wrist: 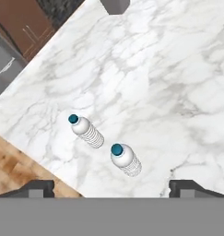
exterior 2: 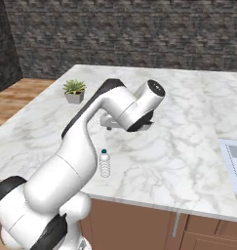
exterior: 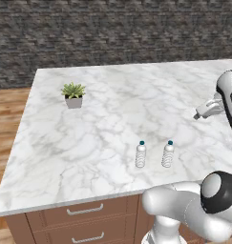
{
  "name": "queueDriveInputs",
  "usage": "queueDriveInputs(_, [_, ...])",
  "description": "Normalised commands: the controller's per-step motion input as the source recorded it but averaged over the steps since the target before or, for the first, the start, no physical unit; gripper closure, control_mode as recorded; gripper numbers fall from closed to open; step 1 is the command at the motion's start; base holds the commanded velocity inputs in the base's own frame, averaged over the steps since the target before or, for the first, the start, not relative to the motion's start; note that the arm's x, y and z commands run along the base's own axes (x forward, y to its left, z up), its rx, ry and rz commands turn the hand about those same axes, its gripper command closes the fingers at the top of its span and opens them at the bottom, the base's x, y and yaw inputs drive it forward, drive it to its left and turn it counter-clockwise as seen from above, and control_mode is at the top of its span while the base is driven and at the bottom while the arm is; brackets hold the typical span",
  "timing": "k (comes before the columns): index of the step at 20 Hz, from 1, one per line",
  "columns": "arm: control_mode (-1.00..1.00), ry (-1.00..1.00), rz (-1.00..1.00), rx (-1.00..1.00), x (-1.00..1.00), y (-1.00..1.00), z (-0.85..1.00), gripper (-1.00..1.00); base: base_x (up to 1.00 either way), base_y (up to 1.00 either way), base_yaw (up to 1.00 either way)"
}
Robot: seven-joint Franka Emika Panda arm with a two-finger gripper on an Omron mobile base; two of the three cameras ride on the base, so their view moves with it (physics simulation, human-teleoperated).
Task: Take the bottled waters from the counter and place them in the freezer to freeze. Close the freezer door after placing the bottles.
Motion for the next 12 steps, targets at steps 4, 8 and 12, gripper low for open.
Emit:
queueDriveInputs(4, [-1.0,-0.05,0.19,0.05,0.14,-0.33,-0.31,-1.0,0.0,0.0,0.0])
queueDriveInputs(8, [-1.0,-0.05,0.29,0.09,0.01,-0.23,-0.49,-1.0,0.0,0.0,0.0])
queueDriveInputs(12, [-1.0,-0.18,0.28,0.0,0.0,-0.12,-0.39,-1.0,0.0,0.0,0.0])
